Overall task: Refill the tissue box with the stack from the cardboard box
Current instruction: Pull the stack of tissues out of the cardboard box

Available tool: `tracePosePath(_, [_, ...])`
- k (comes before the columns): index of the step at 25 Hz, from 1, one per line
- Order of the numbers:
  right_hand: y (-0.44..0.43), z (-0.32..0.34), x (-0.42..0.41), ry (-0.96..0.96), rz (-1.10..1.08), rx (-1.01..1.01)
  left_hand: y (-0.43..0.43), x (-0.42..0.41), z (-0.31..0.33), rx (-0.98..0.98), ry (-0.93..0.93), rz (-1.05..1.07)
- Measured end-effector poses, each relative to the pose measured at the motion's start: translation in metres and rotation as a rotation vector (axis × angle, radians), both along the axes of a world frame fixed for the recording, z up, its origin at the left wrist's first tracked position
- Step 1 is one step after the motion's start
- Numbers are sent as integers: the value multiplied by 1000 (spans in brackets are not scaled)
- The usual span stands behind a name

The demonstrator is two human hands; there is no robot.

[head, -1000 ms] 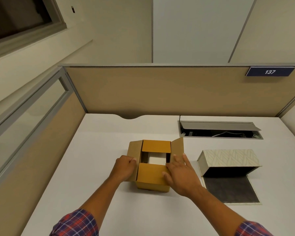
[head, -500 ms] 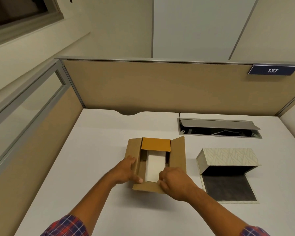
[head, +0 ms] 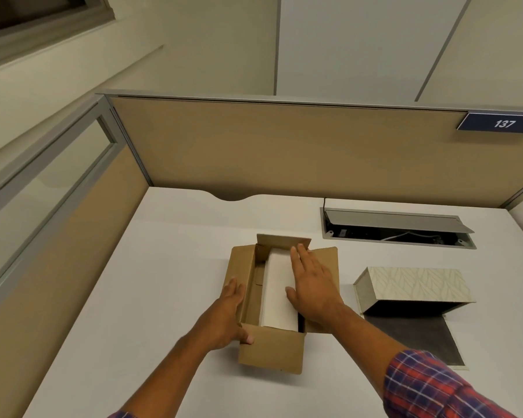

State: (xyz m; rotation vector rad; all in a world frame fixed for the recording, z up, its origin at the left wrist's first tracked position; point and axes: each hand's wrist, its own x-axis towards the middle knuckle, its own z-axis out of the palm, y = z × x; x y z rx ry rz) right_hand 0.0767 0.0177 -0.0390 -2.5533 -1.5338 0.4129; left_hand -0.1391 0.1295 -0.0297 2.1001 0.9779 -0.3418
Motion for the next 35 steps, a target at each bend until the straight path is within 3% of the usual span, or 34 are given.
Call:
tracePosePath(10, [39,-8,31,51,-56,-146,3,-3,-14,13,-44,38])
tracePosePath(21, [36,-15,36,80,-39,-96,2,0,-2,67,-3,7])
tracePosePath(25, [12,-16,17,88,-63,32,-24,17,15,318,-351,122])
tracePosePath(28, [-11,-18,1,84,-113,68,-43,49,8,118,-396,298])
tracePosePath(31, [-33,-20,-13,63,-108,45,-43,78,-12,-114,-192,402])
tracePosePath(35, [-54,-25,-29,48,-93,14,-31,99,-25,-182,-1,433])
